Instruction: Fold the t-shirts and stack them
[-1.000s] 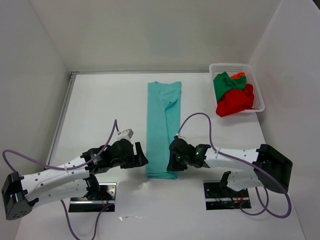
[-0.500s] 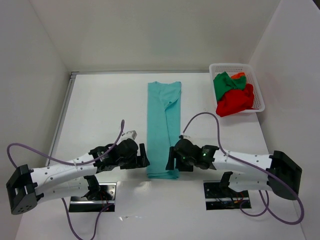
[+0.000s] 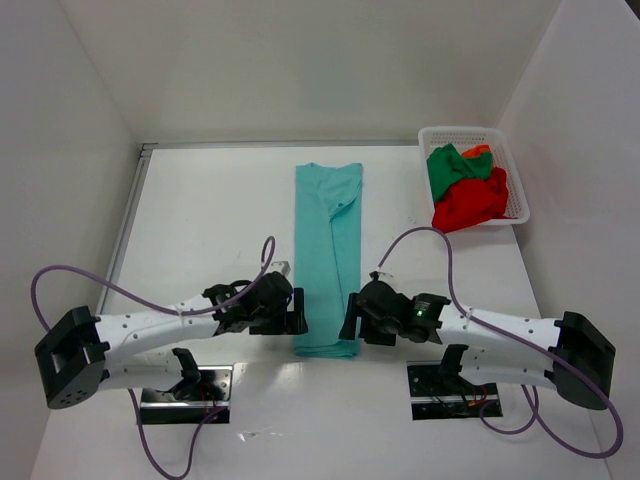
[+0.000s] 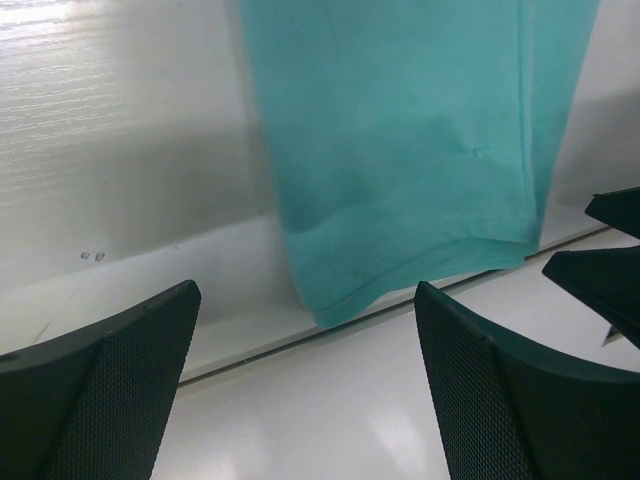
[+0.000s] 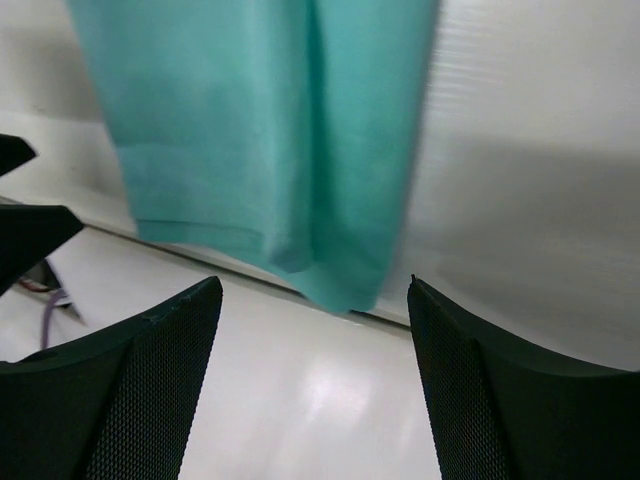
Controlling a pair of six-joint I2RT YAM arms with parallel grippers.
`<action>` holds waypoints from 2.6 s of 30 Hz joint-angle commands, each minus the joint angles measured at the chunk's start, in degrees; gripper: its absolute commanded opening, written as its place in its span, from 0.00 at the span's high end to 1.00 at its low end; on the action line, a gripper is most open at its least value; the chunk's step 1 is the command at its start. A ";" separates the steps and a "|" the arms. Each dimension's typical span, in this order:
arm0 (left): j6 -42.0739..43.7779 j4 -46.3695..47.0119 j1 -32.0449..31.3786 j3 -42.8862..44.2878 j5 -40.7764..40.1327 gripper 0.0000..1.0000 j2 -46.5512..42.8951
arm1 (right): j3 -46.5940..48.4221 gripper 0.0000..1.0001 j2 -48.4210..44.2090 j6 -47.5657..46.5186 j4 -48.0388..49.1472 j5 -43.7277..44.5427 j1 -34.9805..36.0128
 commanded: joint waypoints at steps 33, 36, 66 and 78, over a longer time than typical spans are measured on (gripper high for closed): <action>2.33 -0.05 0.31 -0.61 7.35 0.14 4.38 | -9.65 0.51 -1.39 2.92 8.67 -2.01 -0.20; 1.80 0.56 0.31 -1.14 7.36 0.14 4.38 | -9.65 0.56 -0.86 2.92 8.67 -2.01 -0.20; -1.01 5.22 0.31 -1.06 7.09 0.69 13.60 | -9.65 0.91 0.19 3.97 10.08 -0.87 -0.20; 1.36 -1.54 0.31 6.76 4.81 1.00 11.85 | -1.23 1.00 -0.33 3.45 3.41 3.78 -0.20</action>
